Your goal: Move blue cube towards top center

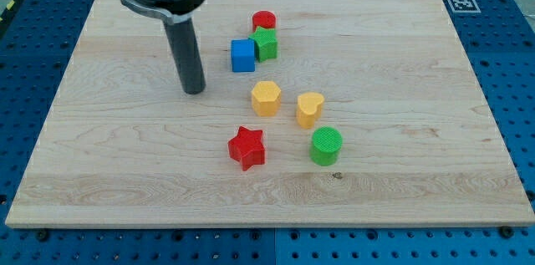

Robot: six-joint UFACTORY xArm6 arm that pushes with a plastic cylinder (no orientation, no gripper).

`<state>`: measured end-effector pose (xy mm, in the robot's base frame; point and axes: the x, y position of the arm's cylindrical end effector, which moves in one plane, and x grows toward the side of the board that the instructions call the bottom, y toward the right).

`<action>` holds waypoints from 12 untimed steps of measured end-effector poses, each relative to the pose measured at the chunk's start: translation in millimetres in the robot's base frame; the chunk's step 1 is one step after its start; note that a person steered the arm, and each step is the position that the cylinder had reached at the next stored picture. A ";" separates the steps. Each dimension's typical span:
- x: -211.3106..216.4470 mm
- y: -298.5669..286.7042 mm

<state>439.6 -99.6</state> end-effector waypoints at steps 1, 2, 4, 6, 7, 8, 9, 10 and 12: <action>-14.3 40.3; -31.1 65.8; -41.5 71.7; -56.6 32.1; -68.9 23.2; -83.4 24.0; -91.4 33.5; -91.4 39.9; -81.4 54.7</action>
<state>358.1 -44.9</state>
